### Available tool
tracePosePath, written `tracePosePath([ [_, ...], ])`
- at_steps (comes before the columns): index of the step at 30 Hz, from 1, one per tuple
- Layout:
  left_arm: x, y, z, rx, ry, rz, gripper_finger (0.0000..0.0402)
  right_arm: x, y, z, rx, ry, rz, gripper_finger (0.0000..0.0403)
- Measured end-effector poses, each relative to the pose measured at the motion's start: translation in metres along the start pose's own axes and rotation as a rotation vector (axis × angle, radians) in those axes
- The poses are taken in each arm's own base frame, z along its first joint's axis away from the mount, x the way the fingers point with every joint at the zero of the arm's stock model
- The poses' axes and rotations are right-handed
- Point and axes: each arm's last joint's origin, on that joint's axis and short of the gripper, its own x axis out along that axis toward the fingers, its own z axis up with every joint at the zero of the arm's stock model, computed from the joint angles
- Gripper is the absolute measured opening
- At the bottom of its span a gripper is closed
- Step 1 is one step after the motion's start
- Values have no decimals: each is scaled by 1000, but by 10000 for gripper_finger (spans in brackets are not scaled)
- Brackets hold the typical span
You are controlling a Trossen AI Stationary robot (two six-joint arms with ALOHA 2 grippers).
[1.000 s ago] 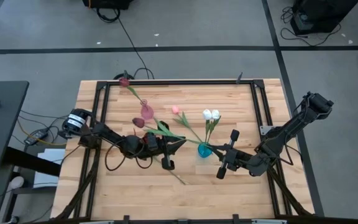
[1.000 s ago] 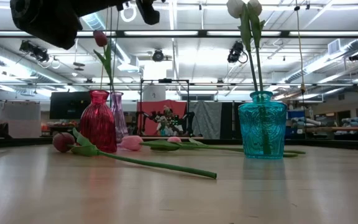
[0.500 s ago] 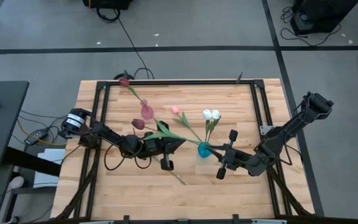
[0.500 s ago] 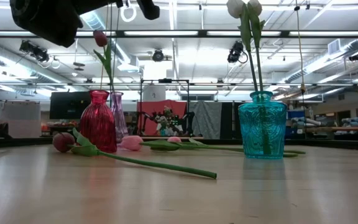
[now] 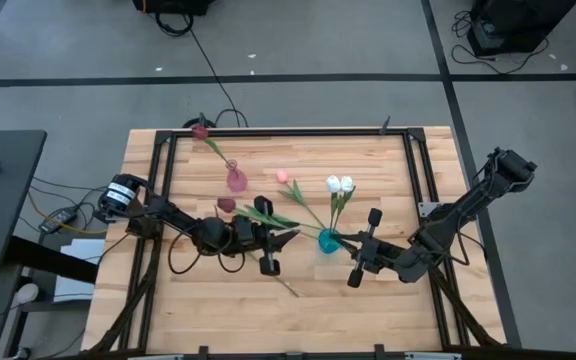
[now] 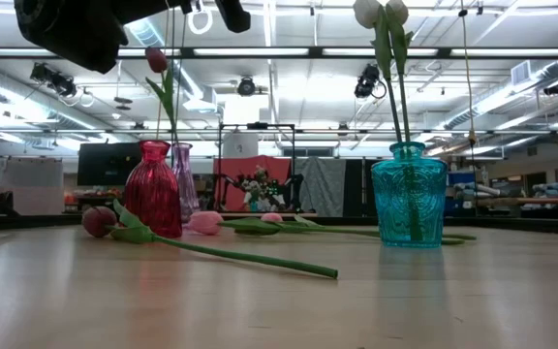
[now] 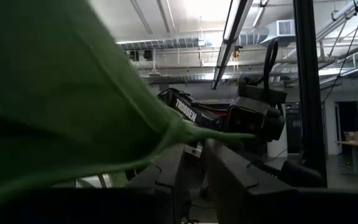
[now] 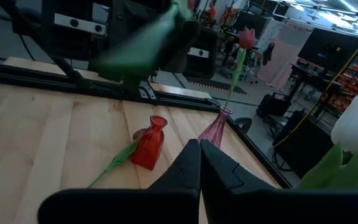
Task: Sort flowers into vase by color
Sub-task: Put the bottom red tulip into the pink vase
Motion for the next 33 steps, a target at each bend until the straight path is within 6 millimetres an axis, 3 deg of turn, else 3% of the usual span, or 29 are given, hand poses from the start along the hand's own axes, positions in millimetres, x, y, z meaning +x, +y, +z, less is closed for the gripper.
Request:
tracePosePath([
  [9,0,-1,-6,21,56,-7,51,0,0,-1,0,4,0,14],
  [17,-2,0,-19,82,209,87,50,0,1,-10,-21,64,32,27],
  [25,-4,0,-27,103,283,124,50,1,-11,-12,70,131,140,42],
  [33,-5,1,-29,119,311,144,50,8,-9,-13,85,147,244,94],
])
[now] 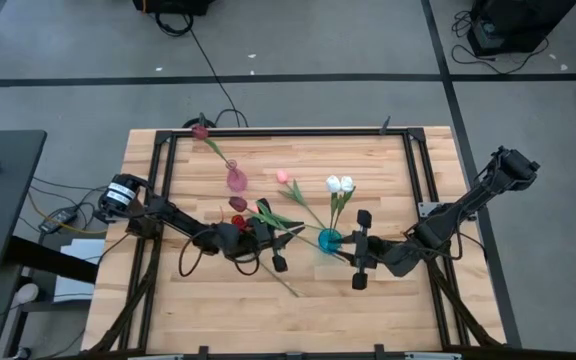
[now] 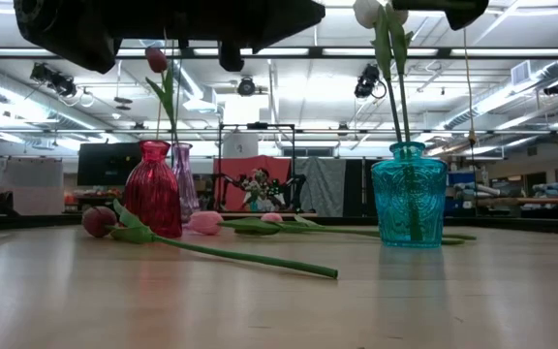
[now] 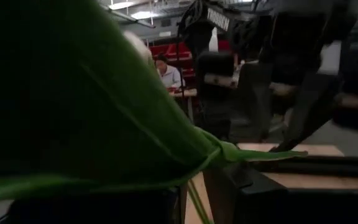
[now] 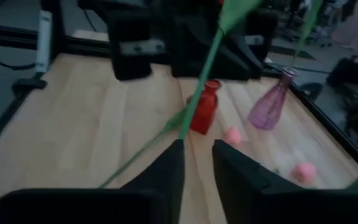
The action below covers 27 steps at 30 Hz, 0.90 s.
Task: Sort flowers into vase by color
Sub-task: Put the bottom red tulip into the pink vase
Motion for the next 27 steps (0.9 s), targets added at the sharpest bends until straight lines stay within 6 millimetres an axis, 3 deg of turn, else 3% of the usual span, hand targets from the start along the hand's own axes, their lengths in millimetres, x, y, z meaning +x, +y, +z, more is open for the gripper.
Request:
tracePosePath([
  [9,0,1,-3,19,34,39,50,11,-6,0,48,21,53,210],
  [15,0,2,-4,21,41,67,50,37,-6,-15,48,94,39,226],
  [20,0,2,-4,21,41,68,50,48,-7,-19,54,102,14,176],
  [27,0,2,-4,15,41,68,50,49,-8,-19,64,97,0,20],
])
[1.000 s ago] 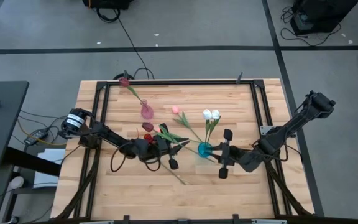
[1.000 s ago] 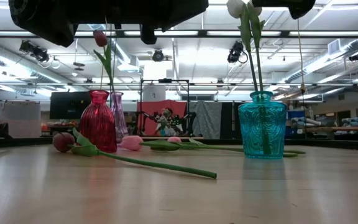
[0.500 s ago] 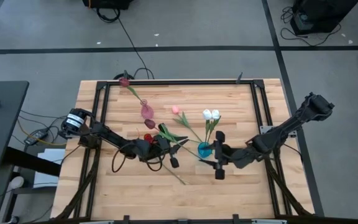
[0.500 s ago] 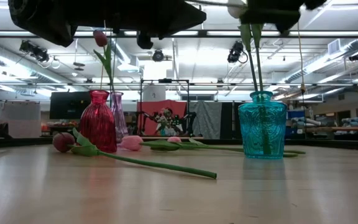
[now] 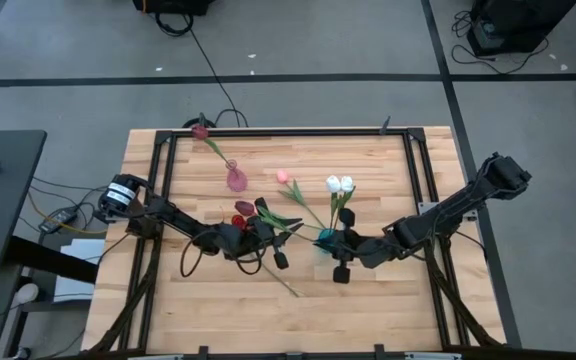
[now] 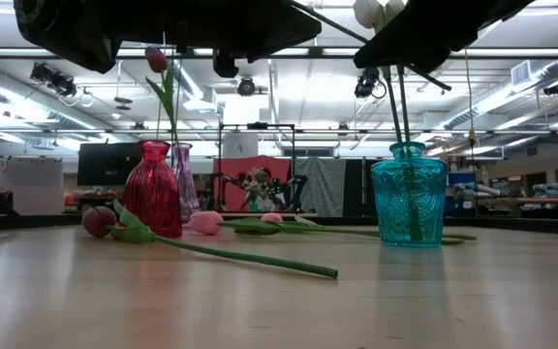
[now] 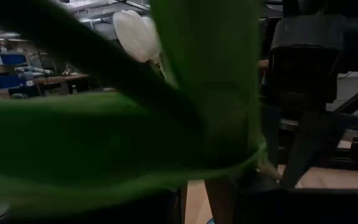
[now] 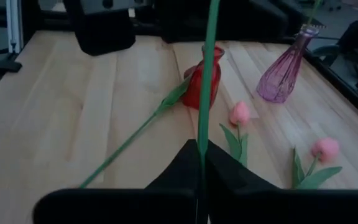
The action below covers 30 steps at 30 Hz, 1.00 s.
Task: Sort flowers into vase by color
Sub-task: Put the bottom red tulip into the pink vase
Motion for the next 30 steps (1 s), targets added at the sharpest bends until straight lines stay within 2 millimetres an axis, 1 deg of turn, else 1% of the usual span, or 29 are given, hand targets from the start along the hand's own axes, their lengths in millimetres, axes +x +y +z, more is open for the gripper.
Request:
tracePosePath([
  [6,0,-2,-10,11,91,-16,50,-3,2,4,8,-45,-43,14],
  [8,-1,-3,-13,-11,112,-48,50,-5,3,6,-1,-65,-43,9],
  [10,-1,-4,-13,-32,106,-92,50,-8,4,7,-3,-80,-63,9],
  [13,-1,-5,-7,-82,50,-129,57,-12,7,9,-21,-108,-103,10],
  [16,-1,-5,3,-123,-40,-179,78,-17,11,11,-37,-139,-136,10],
  [19,-1,-4,12,-144,-125,-198,113,-25,15,15,-60,-184,-173,10],
  [21,-2,-3,15,-144,-160,-200,138,-31,18,17,-69,-206,-177,10],
  [24,-2,-3,18,-135,-192,-227,166,-34,18,20,-78,-219,-170,10],
  [26,-1,-2,20,-145,-211,-227,175,-34,18,20,-74,-222,-163,10],
  [30,6,-2,26,-153,-223,-223,177,-31,15,21,-73,-217,-150,10],
])
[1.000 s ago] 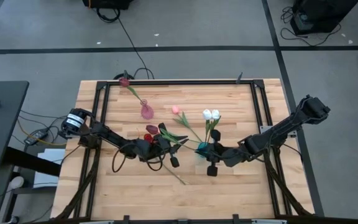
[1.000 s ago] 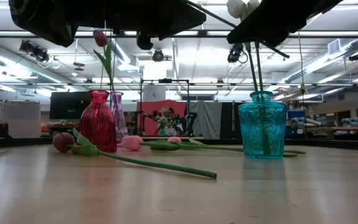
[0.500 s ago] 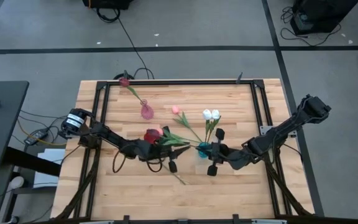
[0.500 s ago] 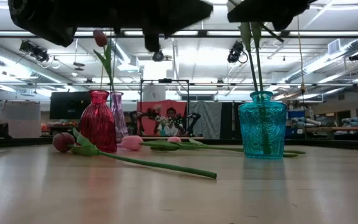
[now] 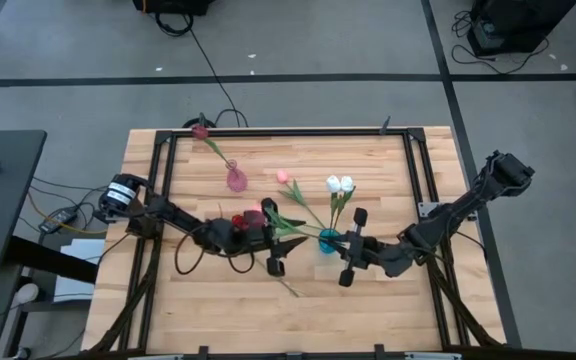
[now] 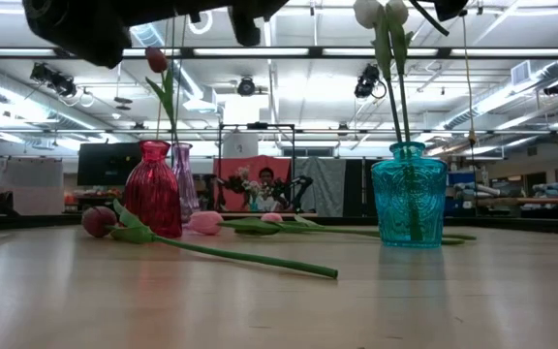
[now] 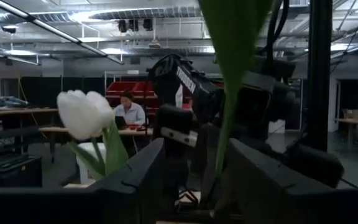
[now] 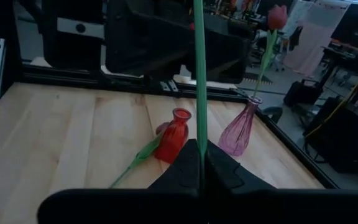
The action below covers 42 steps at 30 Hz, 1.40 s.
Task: Sort flowers into vase by color
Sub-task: Put the bottom red tulip into the pink vase
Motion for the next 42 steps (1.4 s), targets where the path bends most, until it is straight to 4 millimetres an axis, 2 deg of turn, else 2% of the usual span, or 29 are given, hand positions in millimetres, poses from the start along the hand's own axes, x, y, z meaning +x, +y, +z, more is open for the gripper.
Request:
tracePosePath([
  [7,13,-5,10,54,-21,-17,175,0,0,0,-2,-1,1,10],
  [11,15,-6,12,55,-27,-28,160,0,0,0,-5,1,0,10],
  [23,14,-6,16,45,-71,-34,22,-1,0,-1,-11,2,-12,10],
  [29,14,-6,15,52,-61,-46,7,-1,0,-1,-10,7,-10,15],
  [32,15,-6,13,37,-39,-48,6,-1,1,-1,-8,9,5,42],
  [36,14,-5,16,50,6,-42,5,-4,0,3,25,-5,77,102],
  [42,2,9,68,134,190,26,4,-36,-14,19,41,-39,94,175],
])
